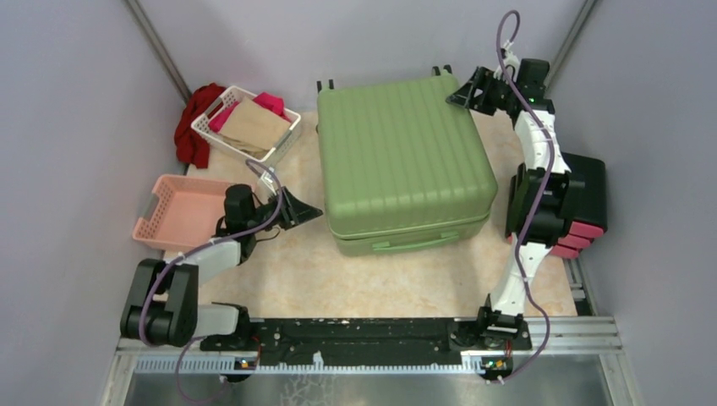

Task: Open, take out, and arrange the luggage

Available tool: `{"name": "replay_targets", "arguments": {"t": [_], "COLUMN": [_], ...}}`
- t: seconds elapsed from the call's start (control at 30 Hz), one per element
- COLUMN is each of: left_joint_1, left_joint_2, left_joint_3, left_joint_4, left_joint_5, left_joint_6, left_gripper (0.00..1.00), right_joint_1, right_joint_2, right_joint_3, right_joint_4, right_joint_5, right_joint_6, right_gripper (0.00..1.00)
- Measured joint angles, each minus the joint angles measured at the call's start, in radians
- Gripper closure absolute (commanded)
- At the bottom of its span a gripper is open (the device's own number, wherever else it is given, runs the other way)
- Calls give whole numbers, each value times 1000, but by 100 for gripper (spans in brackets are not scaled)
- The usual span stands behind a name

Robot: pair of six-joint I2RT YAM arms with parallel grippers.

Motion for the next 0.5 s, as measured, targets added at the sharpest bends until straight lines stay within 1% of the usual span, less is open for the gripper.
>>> {"name": "replay_targets", "arguments": {"t": [0.17,0.33,0.5], "left_joint_1": [-5,-6,-5], "left_joint_2": [-143,-295,-372], "left_joint_3": [-75,-97,-100], "left_joint_4": [-65,-163,-242], "left_joint_5": [-53,-118,-155], "left_joint_6": [27,69,98], "left_gripper": [56,56,57], "right_joint_1": [39,106,162], "right_joint_2": [-10,-45,-83], "right_joint_3": [-2,-44,-100], "right_joint_4": [26,68,90], "right_joint_5": [21,64,65], "right_joint_6": [-45,-90,-101], "right_gripper": [31,30,28]}}
